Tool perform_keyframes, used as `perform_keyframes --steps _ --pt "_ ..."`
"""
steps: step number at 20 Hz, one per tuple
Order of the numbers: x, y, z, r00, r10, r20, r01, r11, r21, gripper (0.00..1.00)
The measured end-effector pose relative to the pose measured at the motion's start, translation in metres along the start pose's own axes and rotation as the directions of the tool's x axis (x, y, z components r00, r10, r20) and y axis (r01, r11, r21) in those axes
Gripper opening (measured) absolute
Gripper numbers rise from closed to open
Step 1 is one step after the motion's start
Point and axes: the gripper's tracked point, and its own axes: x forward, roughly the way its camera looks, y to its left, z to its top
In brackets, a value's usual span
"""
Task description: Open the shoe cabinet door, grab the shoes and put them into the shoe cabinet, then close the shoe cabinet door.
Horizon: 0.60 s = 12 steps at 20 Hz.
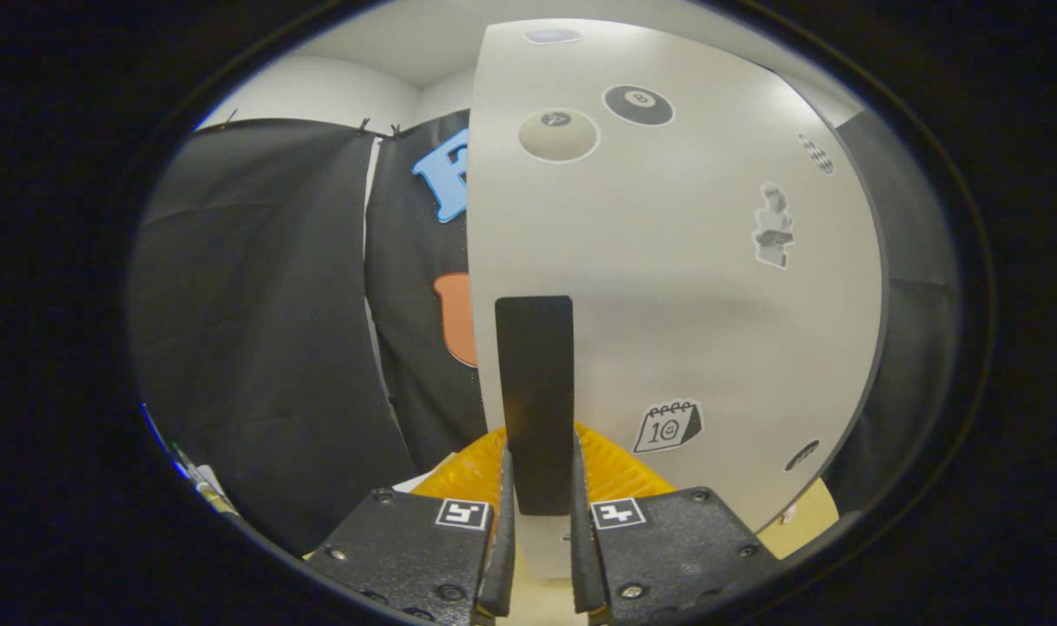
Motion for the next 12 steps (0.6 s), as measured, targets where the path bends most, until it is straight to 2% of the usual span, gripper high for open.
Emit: perform_keyframes --steps 12 --pt "-0.061 -0.011 -0.008 0.997 0.076 -0.009 -0.076 0.997 0.020 0.30"
